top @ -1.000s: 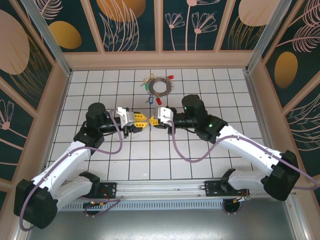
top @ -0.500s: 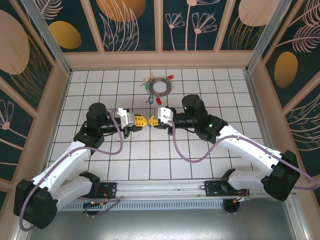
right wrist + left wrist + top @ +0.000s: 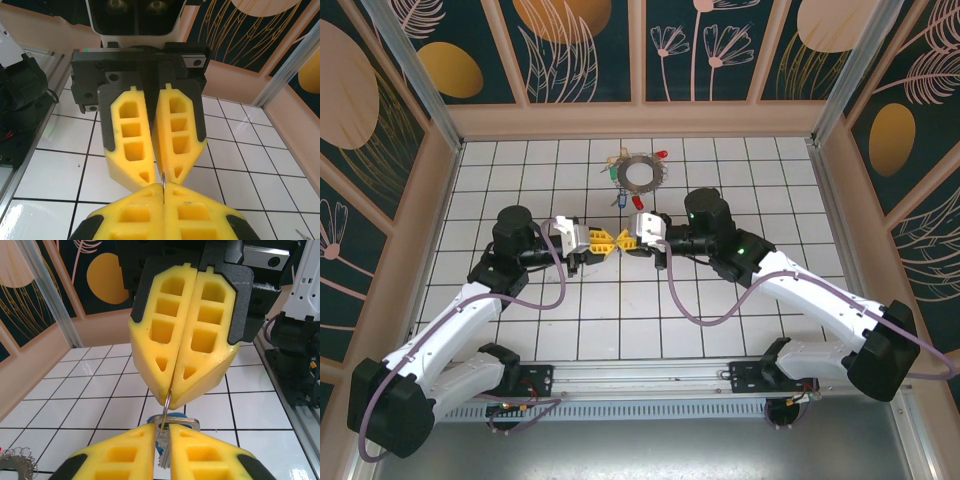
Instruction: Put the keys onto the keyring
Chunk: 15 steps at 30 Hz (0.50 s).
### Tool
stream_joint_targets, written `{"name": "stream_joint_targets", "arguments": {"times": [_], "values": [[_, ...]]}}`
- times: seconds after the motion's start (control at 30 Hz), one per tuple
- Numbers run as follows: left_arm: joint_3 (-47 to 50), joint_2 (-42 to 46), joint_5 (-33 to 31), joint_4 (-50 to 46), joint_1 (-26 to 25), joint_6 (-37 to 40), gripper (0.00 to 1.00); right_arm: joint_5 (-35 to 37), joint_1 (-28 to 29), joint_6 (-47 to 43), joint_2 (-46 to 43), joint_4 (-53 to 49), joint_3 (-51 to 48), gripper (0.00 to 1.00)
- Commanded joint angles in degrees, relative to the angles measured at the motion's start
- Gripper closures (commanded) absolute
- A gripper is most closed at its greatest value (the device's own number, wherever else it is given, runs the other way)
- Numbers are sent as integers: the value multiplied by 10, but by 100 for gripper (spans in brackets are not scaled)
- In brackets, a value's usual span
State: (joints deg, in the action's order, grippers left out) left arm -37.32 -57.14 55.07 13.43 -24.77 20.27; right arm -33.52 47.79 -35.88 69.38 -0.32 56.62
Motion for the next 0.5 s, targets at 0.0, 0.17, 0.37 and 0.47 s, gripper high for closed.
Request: {"name": "stream_joint_targets", "arguments": {"times": [0.0, 0.17, 0.37, 0.47], "values": [[-13, 6, 8, 22, -3, -10, 83, -14, 5, 3, -1, 17, 4, 100], [-14, 5, 12, 23, -3, -9, 86, -12, 5, 3, 0, 13, 4, 100], [-14, 3, 19, 30, -3, -16, 87, -9, 5, 2, 0, 12, -1, 100], [-14, 2, 21, 30, -2, -16, 88, -9, 5, 2, 2, 12, -2, 100]]}}
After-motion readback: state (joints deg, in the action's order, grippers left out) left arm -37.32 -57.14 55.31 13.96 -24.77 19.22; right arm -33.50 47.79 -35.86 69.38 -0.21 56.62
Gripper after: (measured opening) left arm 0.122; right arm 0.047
